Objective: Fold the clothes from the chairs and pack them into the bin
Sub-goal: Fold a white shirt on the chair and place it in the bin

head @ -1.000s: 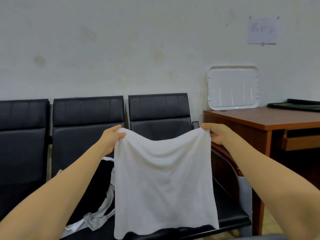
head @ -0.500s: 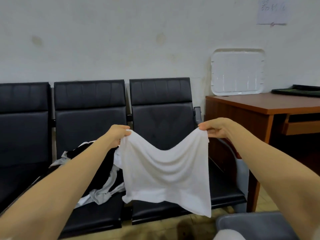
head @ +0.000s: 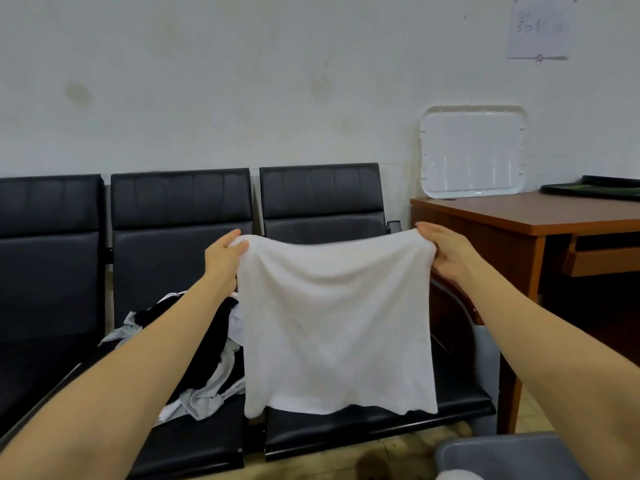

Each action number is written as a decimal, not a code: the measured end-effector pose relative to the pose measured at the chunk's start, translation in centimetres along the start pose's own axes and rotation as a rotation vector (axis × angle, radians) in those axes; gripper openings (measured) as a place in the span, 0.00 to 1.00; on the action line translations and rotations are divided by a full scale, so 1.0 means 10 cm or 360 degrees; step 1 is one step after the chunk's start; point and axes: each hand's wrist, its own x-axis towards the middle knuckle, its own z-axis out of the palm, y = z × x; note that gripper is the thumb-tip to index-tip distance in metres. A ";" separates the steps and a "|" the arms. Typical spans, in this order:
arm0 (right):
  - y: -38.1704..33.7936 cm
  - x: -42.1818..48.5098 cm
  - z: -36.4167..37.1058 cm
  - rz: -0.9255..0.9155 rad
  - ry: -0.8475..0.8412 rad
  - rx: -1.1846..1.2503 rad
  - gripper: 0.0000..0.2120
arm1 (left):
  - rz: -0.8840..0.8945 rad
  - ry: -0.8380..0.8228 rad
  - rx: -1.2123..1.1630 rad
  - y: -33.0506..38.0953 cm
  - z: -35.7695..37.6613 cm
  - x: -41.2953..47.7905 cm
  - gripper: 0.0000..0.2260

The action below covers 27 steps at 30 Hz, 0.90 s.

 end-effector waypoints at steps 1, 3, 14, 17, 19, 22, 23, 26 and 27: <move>0.01 0.02 0.02 -0.0014 0.0000 -0.0097 0.14 | -0.0004 0.0005 0.0013 0.00 0.01 0.03 0.17; 0.05 0.09 0.07 0.0014 -0.0029 -0.0261 0.13 | -0.0040 -0.0035 0.0112 -0.04 0.05 0.12 0.11; 0.31 1.47 0.52 0.0003 0.0001 -0.0236 0.16 | -0.0083 -0.0302 0.0024 -0.20 0.81 1.24 0.22; 0.17 1.76 0.67 -0.0163 -0.0036 -0.0084 0.16 | 0.0051 -0.0330 -0.0137 -0.01 0.96 1.54 0.21; 0.06 1.84 0.73 -0.0245 -0.0091 -0.0015 0.14 | 0.0110 -0.0337 -0.0210 0.09 0.95 1.62 0.21; 0.02 1.78 0.69 -0.0262 -0.0079 -0.0074 0.09 | 0.0147 -0.0360 -0.0133 0.07 0.82 1.55 0.19; 0.05 1.75 0.65 -0.0247 -0.0059 -0.0145 0.08 | 0.0126 -0.0375 -0.0095 0.02 0.76 1.49 0.18; 0.29 1.59 0.42 -0.0189 -0.0018 -0.0402 0.08 | -0.0005 -0.0426 0.0007 -0.32 0.56 1.26 0.16; 0.43 1.53 0.33 -0.0166 0.0000 -0.0512 0.08 | -0.0047 -0.0436 0.0061 -0.47 0.50 1.15 0.15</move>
